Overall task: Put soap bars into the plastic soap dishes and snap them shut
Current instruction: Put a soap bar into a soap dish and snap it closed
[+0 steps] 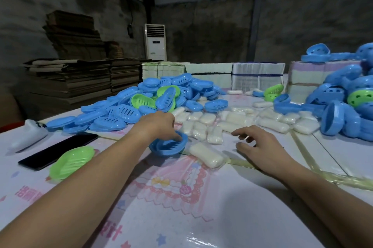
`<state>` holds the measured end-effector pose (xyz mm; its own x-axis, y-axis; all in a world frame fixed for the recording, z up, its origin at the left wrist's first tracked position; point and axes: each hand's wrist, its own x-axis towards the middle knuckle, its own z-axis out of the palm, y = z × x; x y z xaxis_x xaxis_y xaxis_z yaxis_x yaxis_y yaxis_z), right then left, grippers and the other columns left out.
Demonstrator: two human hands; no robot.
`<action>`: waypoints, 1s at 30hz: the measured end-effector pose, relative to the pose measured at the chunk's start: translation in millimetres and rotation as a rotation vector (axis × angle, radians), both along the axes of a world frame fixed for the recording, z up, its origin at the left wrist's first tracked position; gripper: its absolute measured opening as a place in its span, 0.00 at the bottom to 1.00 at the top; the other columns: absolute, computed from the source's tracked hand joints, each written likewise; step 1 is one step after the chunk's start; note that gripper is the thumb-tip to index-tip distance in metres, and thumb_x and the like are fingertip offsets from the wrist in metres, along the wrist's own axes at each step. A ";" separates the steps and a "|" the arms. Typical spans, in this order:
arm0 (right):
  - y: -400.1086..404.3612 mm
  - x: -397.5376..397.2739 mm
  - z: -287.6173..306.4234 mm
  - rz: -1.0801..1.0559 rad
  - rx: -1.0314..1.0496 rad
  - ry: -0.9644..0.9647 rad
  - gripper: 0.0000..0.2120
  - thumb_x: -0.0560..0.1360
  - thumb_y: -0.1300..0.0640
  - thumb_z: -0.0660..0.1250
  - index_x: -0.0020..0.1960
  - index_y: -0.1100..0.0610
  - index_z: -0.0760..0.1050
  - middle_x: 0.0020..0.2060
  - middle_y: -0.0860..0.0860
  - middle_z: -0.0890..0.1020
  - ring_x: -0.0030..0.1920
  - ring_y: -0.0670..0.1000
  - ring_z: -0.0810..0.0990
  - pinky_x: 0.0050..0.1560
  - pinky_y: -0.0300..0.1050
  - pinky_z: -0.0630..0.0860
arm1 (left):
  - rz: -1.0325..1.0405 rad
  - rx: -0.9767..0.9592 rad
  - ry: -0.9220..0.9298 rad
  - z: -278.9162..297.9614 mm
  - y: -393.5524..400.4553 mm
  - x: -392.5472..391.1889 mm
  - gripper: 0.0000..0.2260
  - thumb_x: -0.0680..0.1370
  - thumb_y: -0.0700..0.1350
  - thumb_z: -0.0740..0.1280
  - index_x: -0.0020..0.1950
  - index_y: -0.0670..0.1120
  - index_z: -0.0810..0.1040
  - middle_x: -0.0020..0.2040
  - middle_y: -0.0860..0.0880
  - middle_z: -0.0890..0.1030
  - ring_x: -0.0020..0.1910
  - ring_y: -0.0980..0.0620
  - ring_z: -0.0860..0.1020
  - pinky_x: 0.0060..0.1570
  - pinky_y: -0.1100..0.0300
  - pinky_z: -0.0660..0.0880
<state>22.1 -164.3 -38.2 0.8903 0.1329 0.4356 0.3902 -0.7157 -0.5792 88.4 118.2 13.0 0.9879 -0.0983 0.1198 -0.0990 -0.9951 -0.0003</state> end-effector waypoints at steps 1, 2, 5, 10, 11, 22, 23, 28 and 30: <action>0.4 0.2 -0.1 0.002 -0.006 0.002 0.13 0.75 0.57 0.69 0.52 0.38 0.75 0.49 0.41 0.77 0.52 0.44 0.75 0.51 0.39 0.66 | 0.022 0.043 0.027 0.2 -0.9 -0.7 0.20 0.73 0.68 0.68 0.45 0.51 0.75 0.42 0.53 0.76 0.42 0.52 0.76 0.39 0.55 0.70; 0.8 0.2 -0.3 0.004 -0.012 0.004 0.13 0.75 0.56 0.69 0.52 0.38 0.75 0.49 0.41 0.77 0.51 0.44 0.74 0.50 0.38 0.66 | 0.040 0.065 0.057 1.1 -1.9 -1.9 0.22 0.75 0.69 0.65 0.45 0.49 0.75 0.41 0.53 0.76 0.42 0.50 0.76 0.40 0.54 0.71; 0.7 0.6 -0.3 0.002 -0.019 0.003 0.13 0.75 0.56 0.69 0.51 0.37 0.75 0.48 0.41 0.77 0.51 0.43 0.74 0.48 0.35 0.65 | 0.071 0.055 0.195 5.1 -2.5 -7.7 0.22 0.79 0.66 0.60 0.48 0.46 0.73 0.39 0.50 0.74 0.35 0.50 0.77 0.35 0.56 0.73; 0.1 0.6 -0.4 0.005 -0.021 0.004 0.14 0.75 0.56 0.69 0.51 0.37 0.74 0.49 0.40 0.77 0.52 0.42 0.75 0.48 0.33 0.66 | 0.037 0.004 0.181 7.8 1.0 -13.6 0.15 0.77 0.57 0.70 0.57 0.47 0.77 0.48 0.47 0.79 0.41 0.47 0.81 0.45 0.52 0.83; 0.2 0.8 -0.3 0.003 -0.020 0.002 0.14 0.75 0.56 0.69 0.51 0.37 0.75 0.49 0.40 0.77 0.52 0.42 0.75 0.48 0.32 0.66 | 0.029 0.008 0.157 7.0 0.2 -13.6 0.14 0.77 0.53 0.71 0.58 0.48 0.77 0.51 0.47 0.79 0.44 0.47 0.80 0.47 0.51 0.82; 0.3 -0.2 1.4 -0.011 0.011 -0.027 0.14 0.74 0.58 0.69 0.52 0.39 0.76 0.48 0.41 0.77 0.51 0.42 0.75 0.51 0.39 0.67 | -0.054 -0.175 0.053 4.6 -6.1 -10.2 0.18 0.76 0.31 0.64 0.61 0.47 0.79 0.59 0.45 0.79 0.52 0.46 0.76 0.44 0.56 0.73; 0.4 -0.4 1.1 -0.010 0.009 -0.028 0.14 0.75 0.58 0.69 0.52 0.39 0.76 0.48 0.40 0.77 0.51 0.42 0.75 0.51 0.39 0.67 | -0.053 -0.217 0.015 8.3 -5.8 -9.7 0.19 0.76 0.31 0.63 0.62 0.47 0.79 0.59 0.44 0.80 0.53 0.45 0.77 0.46 0.55 0.75; 3.4 -1.5 2.8 -0.001 -0.020 -0.031 0.14 0.75 0.57 0.69 0.53 0.38 0.75 0.49 0.40 0.77 0.52 0.43 0.74 0.51 0.37 0.67 | -0.026 -0.469 -0.134 27.7 -8.4 -1.2 0.18 0.77 0.32 0.63 0.65 0.46 0.78 0.58 0.43 0.81 0.53 0.45 0.78 0.49 0.54 0.75; 7.3 -3.5 3.1 0.021 -0.053 -0.051 0.15 0.76 0.56 0.68 0.54 0.37 0.74 0.50 0.40 0.77 0.53 0.43 0.74 0.51 0.34 0.66 | -0.034 -0.592 -0.136 28.2 -15.5 2.5 0.16 0.77 0.33 0.63 0.62 0.47 0.79 0.54 0.44 0.81 0.46 0.47 0.78 0.41 0.57 0.74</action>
